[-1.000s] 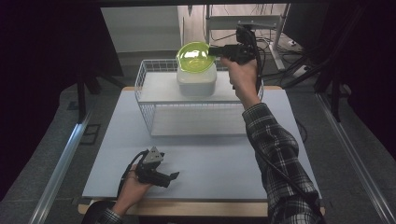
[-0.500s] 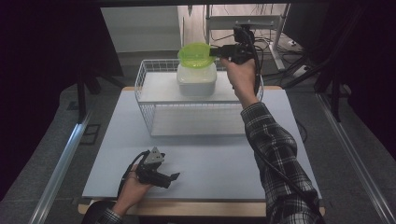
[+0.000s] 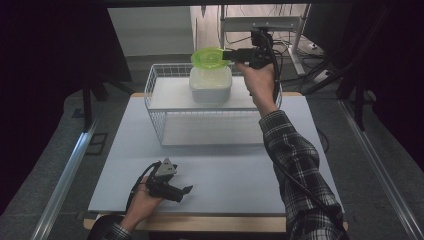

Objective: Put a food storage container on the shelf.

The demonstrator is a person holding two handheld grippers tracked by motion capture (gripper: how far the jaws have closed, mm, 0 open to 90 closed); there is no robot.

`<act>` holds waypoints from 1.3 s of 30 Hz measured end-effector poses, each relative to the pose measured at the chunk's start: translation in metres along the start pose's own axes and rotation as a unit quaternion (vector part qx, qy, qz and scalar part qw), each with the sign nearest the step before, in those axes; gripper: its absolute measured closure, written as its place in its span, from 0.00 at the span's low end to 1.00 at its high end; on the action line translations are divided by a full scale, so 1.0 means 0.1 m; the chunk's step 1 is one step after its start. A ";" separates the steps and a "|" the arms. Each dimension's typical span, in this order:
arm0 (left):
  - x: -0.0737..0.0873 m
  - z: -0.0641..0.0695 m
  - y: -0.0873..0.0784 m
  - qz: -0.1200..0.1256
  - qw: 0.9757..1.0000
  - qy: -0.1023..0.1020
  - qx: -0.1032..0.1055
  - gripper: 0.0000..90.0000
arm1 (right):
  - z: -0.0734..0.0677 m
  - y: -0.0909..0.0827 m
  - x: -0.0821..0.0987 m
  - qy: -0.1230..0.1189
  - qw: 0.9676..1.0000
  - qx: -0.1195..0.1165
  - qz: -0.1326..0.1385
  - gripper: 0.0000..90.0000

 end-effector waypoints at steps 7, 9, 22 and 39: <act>0.00 0.01 0.00 -0.004 1.000 0.004 -0.001 0.06 | 0.00 -0.02 0.01 -0.012 1.000 -0.024 0.010 0.33; 0.00 0.01 0.01 -0.005 1.000 0.005 -0.001 0.06 | 0.01 -0.04 0.01 -0.018 1.000 -0.022 0.013 0.28; 0.01 0.02 0.01 -0.007 1.000 0.007 -0.003 0.06 | 0.05 -0.14 0.18 -0.047 0.998 -0.043 0.001 0.14; 0.01 0.02 0.02 -0.008 1.000 0.005 -0.001 0.05 | 0.10 -0.25 0.44 -0.085 0.995 -0.045 -0.012 0.11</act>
Point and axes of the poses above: each handheld gripper's, and its own axes: y roughly forward along the jaws, x roughly out of its underside, z roughly to its right, the point moved 3 cm from there along y, roughly forward along the jaws, and after that the axes turned 1 degree about x, right-handed, at the moved point
